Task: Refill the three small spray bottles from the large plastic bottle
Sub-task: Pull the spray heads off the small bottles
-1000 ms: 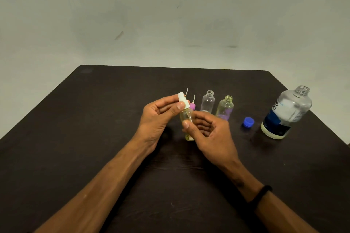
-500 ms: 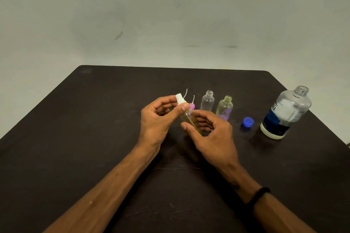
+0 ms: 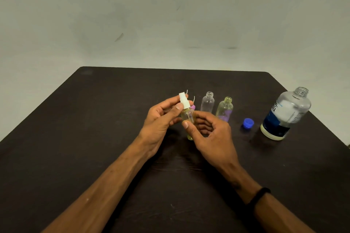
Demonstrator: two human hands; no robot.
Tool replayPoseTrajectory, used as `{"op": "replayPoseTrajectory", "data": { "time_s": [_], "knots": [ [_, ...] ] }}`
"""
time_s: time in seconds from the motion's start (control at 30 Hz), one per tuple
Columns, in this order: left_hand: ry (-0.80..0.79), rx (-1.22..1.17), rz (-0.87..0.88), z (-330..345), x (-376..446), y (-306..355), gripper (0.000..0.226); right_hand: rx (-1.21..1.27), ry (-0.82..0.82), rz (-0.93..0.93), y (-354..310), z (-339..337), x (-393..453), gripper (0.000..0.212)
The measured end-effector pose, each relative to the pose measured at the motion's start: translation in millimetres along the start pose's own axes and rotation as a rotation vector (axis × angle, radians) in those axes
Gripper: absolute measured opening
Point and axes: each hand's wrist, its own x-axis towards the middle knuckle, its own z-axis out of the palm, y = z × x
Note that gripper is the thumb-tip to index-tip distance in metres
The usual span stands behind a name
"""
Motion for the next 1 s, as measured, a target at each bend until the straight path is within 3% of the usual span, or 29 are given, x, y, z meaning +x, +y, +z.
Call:
{"op": "replayPoseTrajectory", "data": {
  "time_s": [0.17,0.37,0.7,0.77,0.87,1.0],
  "knots": [
    [0.078,-0.034,0.031,-3.9,4.7,-0.8,0.049,-0.026,-0.022,-0.01,-0.8,0.8,-0.2,0.042],
    [0.139,-0.115,0.029,-13.8,10.8,7.3,0.035,-0.024,-0.022,-0.008,0.2,1.1,0.2,0.042],
    [0.35,-0.369,0.077,-48.6,24.4,14.2,0.031,-0.013,0.004,0.009,3.0,0.8,0.2,0.036],
    [0.471,-0.142,0.155,-53.6,27.7,8.2,0.027,-0.006,0.012,0.011,3.5,1.4,0.3,0.035],
    [0.66,0.4,0.231,-53.2,32.5,-8.8,0.022,0.016,0.011,0.015,1.9,1.0,-0.2,0.035],
    [0.7,0.681,0.191,-46.4,48.6,-21.8,0.025,0.06,-0.015,0.041,0.9,0.2,-1.0,0.034]
  ]
}}
